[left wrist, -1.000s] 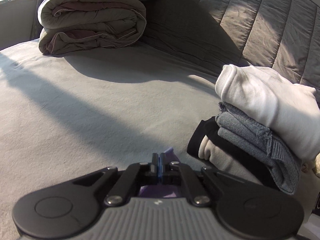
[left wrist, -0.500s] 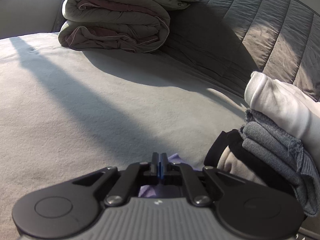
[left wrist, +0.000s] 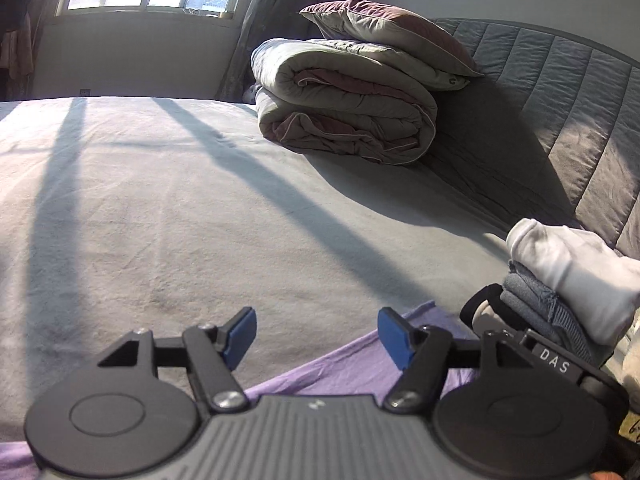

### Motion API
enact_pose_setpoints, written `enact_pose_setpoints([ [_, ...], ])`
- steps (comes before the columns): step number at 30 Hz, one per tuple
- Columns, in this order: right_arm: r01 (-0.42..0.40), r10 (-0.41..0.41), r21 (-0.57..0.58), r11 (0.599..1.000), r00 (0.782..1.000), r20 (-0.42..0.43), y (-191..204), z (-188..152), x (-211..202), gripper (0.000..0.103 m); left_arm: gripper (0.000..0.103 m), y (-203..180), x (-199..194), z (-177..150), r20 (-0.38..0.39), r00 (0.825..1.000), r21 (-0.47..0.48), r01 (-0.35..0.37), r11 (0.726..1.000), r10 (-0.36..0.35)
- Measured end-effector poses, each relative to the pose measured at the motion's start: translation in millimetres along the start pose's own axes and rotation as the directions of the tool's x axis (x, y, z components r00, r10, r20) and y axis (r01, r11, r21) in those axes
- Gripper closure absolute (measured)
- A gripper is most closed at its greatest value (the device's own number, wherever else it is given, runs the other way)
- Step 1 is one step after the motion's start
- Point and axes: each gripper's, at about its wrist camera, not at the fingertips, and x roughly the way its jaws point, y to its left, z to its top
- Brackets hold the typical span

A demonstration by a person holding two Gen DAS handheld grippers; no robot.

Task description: Fold clothes

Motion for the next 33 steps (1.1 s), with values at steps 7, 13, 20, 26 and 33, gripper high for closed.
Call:
enact_pose_setpoints([
  [7, -0.079, 0.079, -0.018, 0.997, 0.997, -0.024, 19.4, 11.6, -15.6, 0.052, 0.032, 51.1, -112.8, -17.1, 0.023, 0.975, -0.115, -0.216, 0.97, 0.22],
  [13, -0.128, 0.124, -0.038, 0.991, 0.989, -0.081, 45.2, 29.1, -39.3, 0.049, 0.028, 71.0, -200.1, -45.4, 0.002, 0.913, -0.105, -0.405, 0.908, 0.407],
  [20, -0.118, 0.089, -0.165, 0.979, 0.981, -0.172, 59.1, 42.8, -85.3, 0.048, 0.027, 84.0, -264.7, -91.7, -0.043, 0.826, -0.113, -0.563, 0.819, 0.562],
  [26, -0.122, 0.043, -0.274, 0.954, 0.96, -0.278, 34.3, 30.5, -131.9, 0.043, 0.027, 105.3, -303.3, -132.8, -0.075, 0.836, -0.198, -0.547, 0.814, 0.544],
  [33, -0.16, 0.004, -0.35, 0.923, 0.914, -0.406, 7.9, 1.2, -174.8, 0.04, 0.027, 119.7, -351.5, -157.6, -0.082, 0.801, -0.204, -0.596, 0.776, 0.593],
])
